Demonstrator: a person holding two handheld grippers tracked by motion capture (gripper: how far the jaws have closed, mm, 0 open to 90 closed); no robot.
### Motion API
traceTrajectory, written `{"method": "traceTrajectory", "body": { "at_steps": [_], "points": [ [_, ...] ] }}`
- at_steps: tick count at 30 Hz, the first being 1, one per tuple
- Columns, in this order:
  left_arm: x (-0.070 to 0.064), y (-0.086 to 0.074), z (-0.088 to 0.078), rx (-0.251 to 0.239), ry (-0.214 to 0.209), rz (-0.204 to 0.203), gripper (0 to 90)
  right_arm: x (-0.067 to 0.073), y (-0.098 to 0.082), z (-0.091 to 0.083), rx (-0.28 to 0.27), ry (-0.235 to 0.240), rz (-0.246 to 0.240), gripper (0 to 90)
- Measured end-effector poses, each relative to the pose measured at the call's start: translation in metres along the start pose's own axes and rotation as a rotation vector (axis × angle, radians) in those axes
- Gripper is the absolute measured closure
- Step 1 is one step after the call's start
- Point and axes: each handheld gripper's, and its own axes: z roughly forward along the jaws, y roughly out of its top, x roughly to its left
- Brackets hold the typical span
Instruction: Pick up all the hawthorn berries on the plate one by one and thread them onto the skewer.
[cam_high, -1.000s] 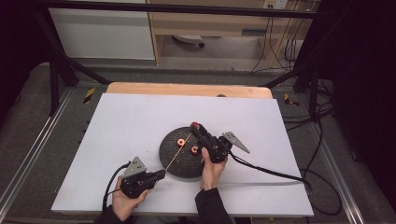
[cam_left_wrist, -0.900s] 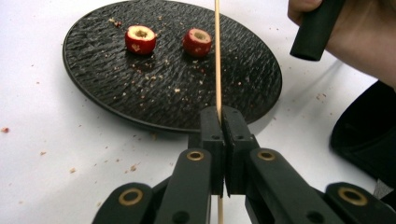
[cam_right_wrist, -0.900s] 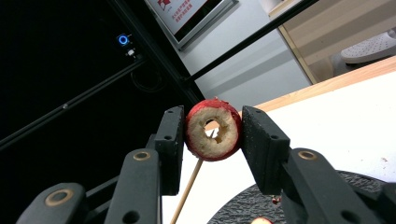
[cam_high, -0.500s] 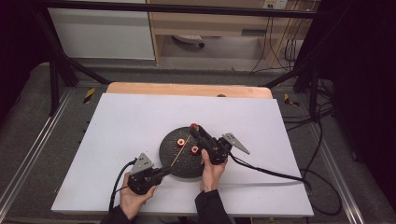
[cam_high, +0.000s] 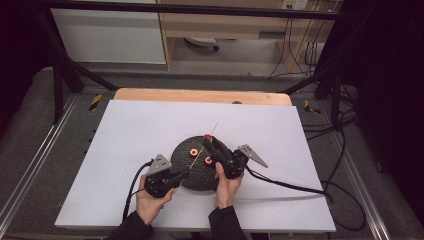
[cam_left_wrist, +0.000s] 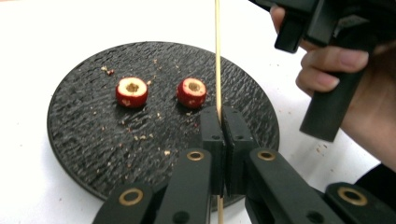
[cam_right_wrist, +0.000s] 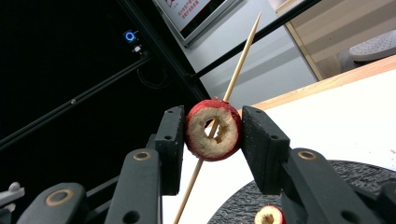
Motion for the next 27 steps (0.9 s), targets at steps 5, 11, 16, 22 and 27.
{"method": "traceTrajectory", "body": {
  "at_steps": [5, 11, 16, 22, 27],
  "points": [
    [0.000, 0.010, 0.006, 0.005, -0.003, 0.005, 88.4, 0.001, -0.001, -0.001, 0.002, 0.001, 0.004, 61.2],
    [0.001, 0.018, 0.013, 0.003, -0.009, 0.006, 88.4, 0.002, -0.002, -0.002, 0.008, 0.003, 0.000, 61.2],
    [0.001, 0.022, 0.018, 0.005, -0.011, 0.008, 88.4, 0.003, -0.007, -0.005, 0.015, -0.001, -0.006, 61.2],
    [0.001, 0.029, 0.021, -0.002, -0.015, 0.015, 88.5, 0.004, -0.012, -0.007, 0.025, 0.009, -0.003, 61.2],
    [0.000, 0.035, 0.025, -0.003, -0.010, 0.022, 88.5, 0.005, -0.015, -0.009, 0.034, 0.012, 0.003, 61.2]
  ]
}}
